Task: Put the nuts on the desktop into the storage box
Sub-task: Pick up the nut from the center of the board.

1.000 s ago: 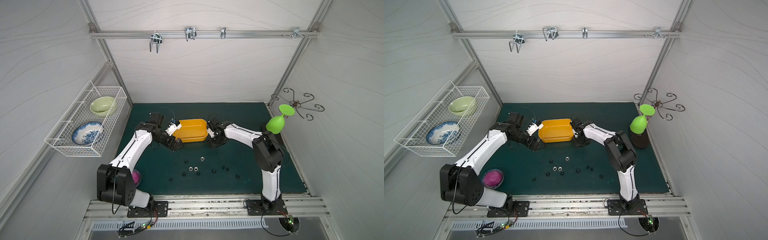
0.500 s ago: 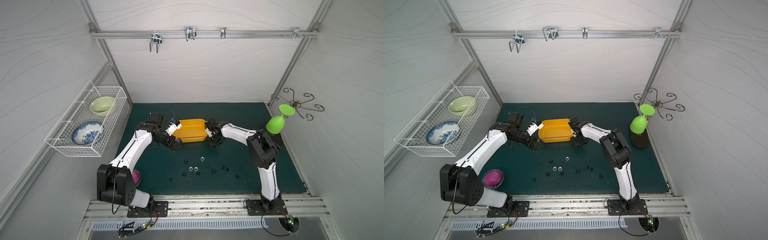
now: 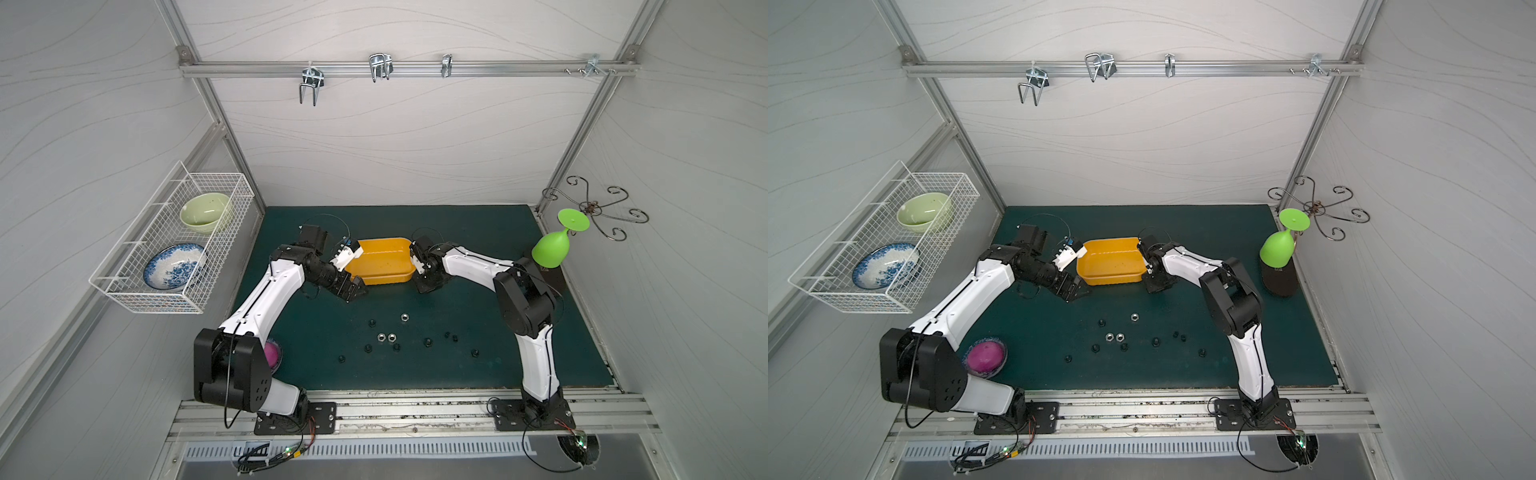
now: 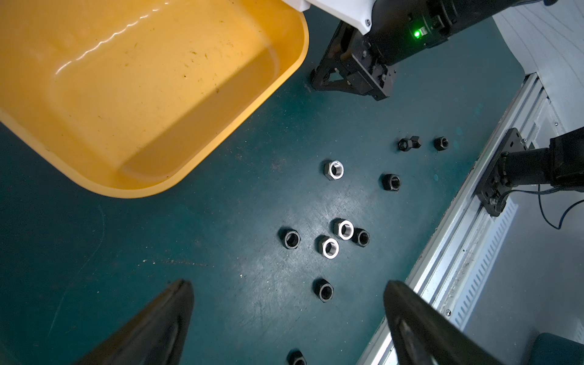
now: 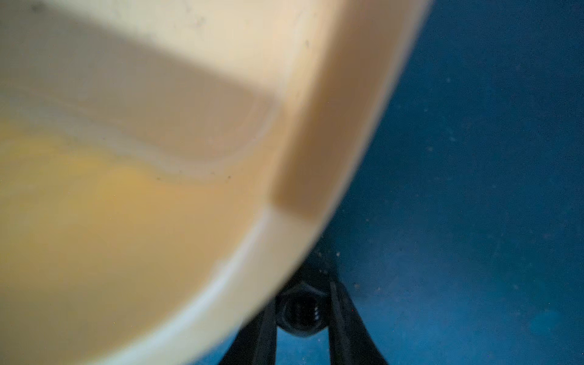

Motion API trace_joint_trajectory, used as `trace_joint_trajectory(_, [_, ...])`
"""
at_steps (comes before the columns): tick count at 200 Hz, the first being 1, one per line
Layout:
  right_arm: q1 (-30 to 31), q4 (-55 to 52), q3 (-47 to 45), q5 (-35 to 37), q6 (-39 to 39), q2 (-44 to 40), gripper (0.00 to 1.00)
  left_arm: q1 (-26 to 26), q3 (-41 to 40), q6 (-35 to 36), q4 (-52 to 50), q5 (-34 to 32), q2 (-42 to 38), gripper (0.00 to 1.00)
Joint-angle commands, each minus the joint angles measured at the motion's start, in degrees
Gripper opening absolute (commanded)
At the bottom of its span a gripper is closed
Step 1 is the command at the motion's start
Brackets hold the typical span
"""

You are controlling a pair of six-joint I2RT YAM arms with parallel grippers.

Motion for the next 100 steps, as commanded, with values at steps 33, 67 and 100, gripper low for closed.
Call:
trace_joint_trajectory(33, [1.2, -6.2, 1.6, 2.1, -0.8, -7.8, 0.17, -0.1, 0.8, 0.1, 0.7, 1.2, 0.1, 0.99])
trace_joint_trajectory(67, [2.9, -10.2, 6.6, 3.6, -2.1, -10.3, 0.18, -0.1, 1.1, 0.1, 0.5, 1.3, -0.2, 0.99])
trace_joint_trajectory(100, [4.5, -12.5, 13.6, 3.8, -3.1, -8.9, 0.19, -0.1, 1.1, 0.3, 0.4, 1.1, -0.3, 0.99])
